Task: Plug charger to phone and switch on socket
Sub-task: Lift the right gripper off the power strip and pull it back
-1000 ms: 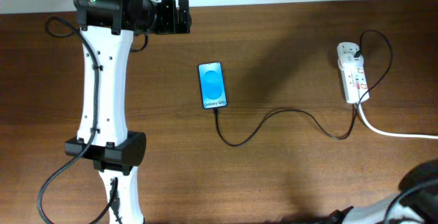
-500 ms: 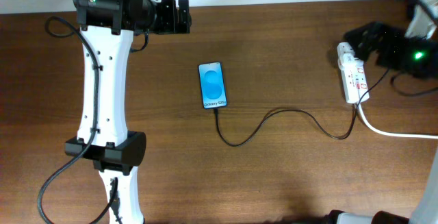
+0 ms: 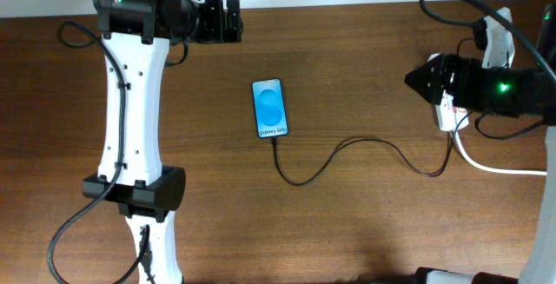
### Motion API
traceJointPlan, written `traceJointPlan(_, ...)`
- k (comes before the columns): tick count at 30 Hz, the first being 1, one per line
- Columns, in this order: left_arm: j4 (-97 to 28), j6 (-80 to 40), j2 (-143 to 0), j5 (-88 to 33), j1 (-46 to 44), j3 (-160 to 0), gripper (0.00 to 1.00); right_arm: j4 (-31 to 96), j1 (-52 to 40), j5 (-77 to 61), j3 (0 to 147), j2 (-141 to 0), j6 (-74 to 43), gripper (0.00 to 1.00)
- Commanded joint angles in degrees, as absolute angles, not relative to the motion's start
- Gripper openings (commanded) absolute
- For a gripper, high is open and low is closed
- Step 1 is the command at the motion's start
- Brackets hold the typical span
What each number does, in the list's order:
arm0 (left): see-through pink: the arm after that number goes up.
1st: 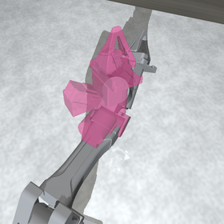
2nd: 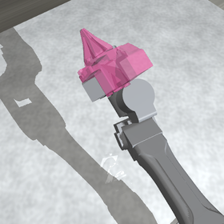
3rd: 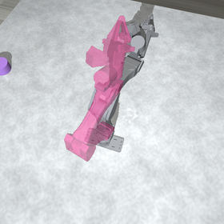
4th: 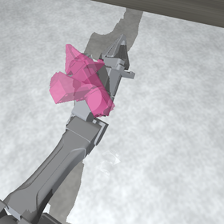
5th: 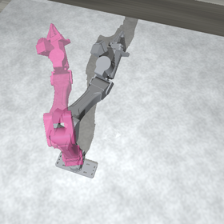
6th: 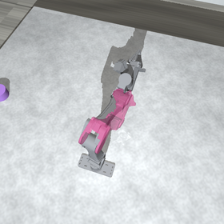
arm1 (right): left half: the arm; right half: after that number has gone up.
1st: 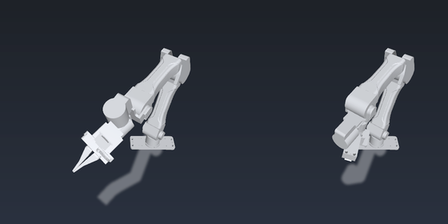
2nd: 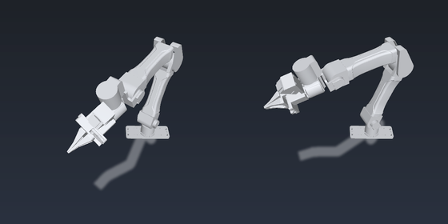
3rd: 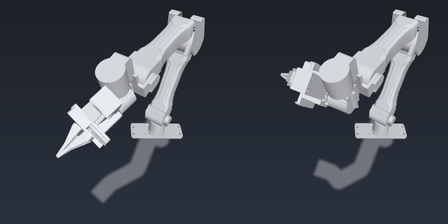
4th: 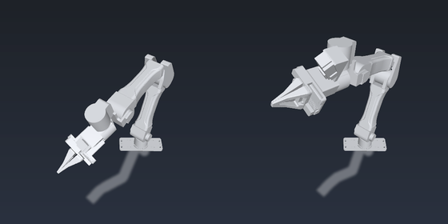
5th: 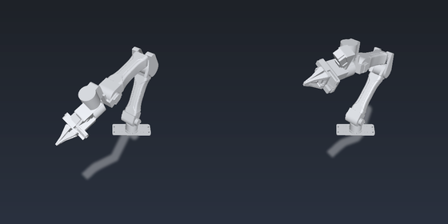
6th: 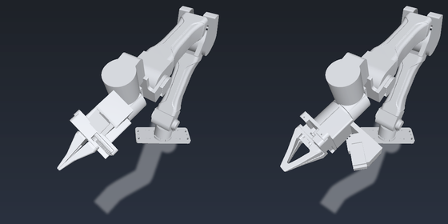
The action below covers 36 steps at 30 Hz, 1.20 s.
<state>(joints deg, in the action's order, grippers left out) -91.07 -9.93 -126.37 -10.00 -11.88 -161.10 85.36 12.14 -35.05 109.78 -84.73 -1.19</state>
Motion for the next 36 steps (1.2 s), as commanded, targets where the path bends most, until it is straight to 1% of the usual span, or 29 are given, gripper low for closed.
traceJointPlan(1,-91.0,-9.4,-127.2,-9.6,-11.8,-161.0,0.99,87.0,11.6,-33.0,110.4,-84.2,-0.2,0.99)
traceJointPlan(5,-91.0,-9.4,-127.2,-9.6,-11.8,-161.0,0.99,87.2,8.3,-25.0,110.4,-83.2,-0.2,0.98)
traceJointPlan(12,-91.0,-9.4,-127.2,-9.6,-11.8,-161.0,0.99,79.8,-3.8,-11.6,110.4,-76.6,-0.2,0.98)
traceJointPlan(16,-91.0,-9.4,-127.2,-9.6,-11.8,-161.0,0.99,77.3,-4.2,-11.5,110.3,-73.0,-0.2,0.98)
traceJointPlan(19,-91.0,-9.4,-127.2,-9.6,-11.8,-161.0,0.99,71.7,-4.1,-11.2,107.5,-69.3,-0.2,0.98)
traceJointPlan(22,-91.0,-9.4,-127.2,-9.6,-11.8,-161.0,0.99,63.6,-4.1,-10.4,99.2,-63.8,-0.2,0.98)
traceJointPlan(24,-91.0,-9.4,-127.2,-9.6,-11.8,-161.0,0.99,52.4,-4.1,-10.5,89.0,-57.4,-0.2,0.98)
traceJointPlan(28,-91.0,-9.4,-127.2,-9.6,-11.8,-161.0,0.99,41.3,-4.1,-10.4,72.9,-45.6,-0.2,0.98)
traceJointPlan(33,-91.0,-9.4,-127.2,-9.6,-11.8,-161.0,0.99,39.5,-4.1,-10.4,60.7,-32.0,-0.2,0.98)
traceJointPlan(36,-91.0,-9.4,-127.2,-9.6,-11.8,-161.0,0.99,36.9,-4.0,-8.5,56.2,-26.6,-0.2,0.98)
